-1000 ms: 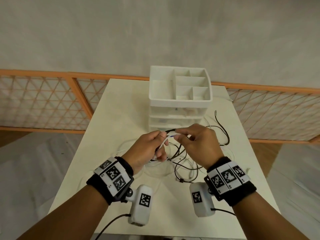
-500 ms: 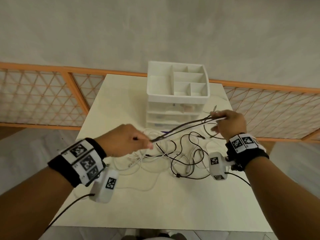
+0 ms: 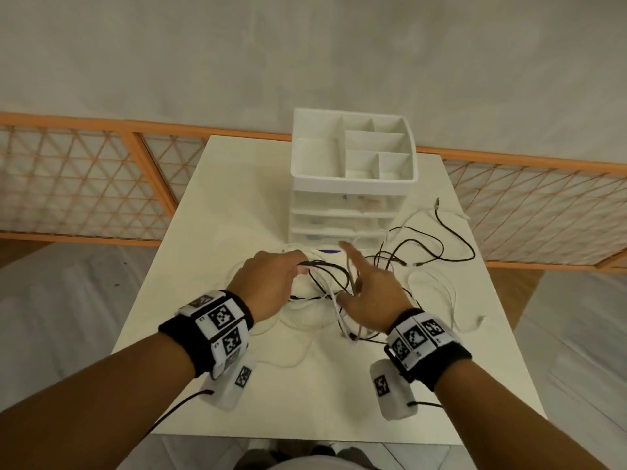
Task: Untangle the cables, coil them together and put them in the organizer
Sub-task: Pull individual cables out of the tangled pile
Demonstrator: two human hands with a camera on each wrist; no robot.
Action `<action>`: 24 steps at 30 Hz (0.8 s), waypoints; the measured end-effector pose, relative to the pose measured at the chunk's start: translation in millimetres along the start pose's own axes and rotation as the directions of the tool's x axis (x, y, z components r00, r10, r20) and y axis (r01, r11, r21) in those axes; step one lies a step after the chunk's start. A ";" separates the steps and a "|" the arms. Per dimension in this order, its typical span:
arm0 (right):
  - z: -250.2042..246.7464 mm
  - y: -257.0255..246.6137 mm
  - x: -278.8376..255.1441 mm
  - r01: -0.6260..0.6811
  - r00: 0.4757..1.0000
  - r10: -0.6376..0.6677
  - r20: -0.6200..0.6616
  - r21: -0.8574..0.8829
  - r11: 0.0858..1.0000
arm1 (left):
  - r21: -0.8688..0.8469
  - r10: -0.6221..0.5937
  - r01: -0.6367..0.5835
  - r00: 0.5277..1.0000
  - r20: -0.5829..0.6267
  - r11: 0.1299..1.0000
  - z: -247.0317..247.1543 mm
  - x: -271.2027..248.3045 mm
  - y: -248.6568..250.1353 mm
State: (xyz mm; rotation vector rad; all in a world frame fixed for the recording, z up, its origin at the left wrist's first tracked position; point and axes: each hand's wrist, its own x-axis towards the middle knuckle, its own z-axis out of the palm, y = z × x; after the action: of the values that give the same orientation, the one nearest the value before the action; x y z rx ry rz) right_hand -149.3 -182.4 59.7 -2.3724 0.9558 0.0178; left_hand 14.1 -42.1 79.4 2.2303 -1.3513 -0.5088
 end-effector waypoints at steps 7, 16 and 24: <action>-45.5 -33.2 -10.5 0.141 0.987 -0.117 -0.113 0.230 0.963 | -0.149 0.035 -0.039 0.999 -0.031 0.988 -18.5 5.1 21.9; -66.4 55.8 27.2 -0.335 0.929 0.328 -0.173 -0.008 0.942 | -0.247 0.089 -0.080 0.996 0.027 0.966 -52.8 -7.1 14.4; -8.4 59.3 7.0 -0.268 0.945 0.289 -0.151 0.147 0.952 | 0.083 -0.330 0.320 0.922 0.202 0.944 21.7 -16.2 -39.7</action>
State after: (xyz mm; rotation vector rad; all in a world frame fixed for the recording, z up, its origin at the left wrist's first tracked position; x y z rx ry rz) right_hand -183.7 -225.5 35.1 -2.1327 1.3303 -0.1350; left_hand 23.6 -16.3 40.0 2.5149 -1.0994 -0.8630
